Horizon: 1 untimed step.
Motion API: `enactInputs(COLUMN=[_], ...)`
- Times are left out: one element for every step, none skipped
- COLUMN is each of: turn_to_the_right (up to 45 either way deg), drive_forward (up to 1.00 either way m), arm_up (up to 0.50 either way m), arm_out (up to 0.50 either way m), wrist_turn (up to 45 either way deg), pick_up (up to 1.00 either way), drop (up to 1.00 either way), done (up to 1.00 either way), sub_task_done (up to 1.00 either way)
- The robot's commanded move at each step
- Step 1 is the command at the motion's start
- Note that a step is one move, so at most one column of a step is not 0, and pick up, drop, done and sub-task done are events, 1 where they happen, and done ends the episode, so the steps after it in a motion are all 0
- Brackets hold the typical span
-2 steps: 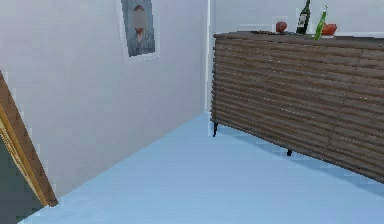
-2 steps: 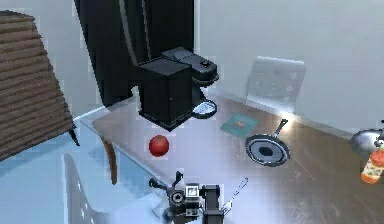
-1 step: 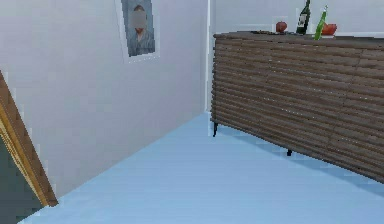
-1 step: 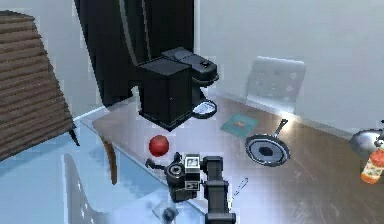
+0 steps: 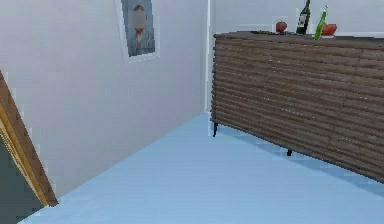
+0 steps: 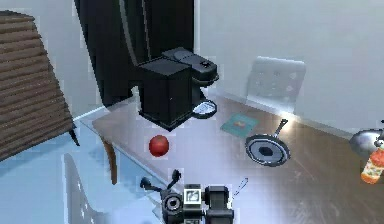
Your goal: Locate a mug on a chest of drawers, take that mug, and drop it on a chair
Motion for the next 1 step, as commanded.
enactInputs(turn_to_the_right=[0.0], drive_forward=[0.00], arm_up=[0.00], arm_out=[0.00], wrist_turn=[0.0], pick_up=[0.00], drop=[0.00], done=[1.00], sub_task_done=[0.00])
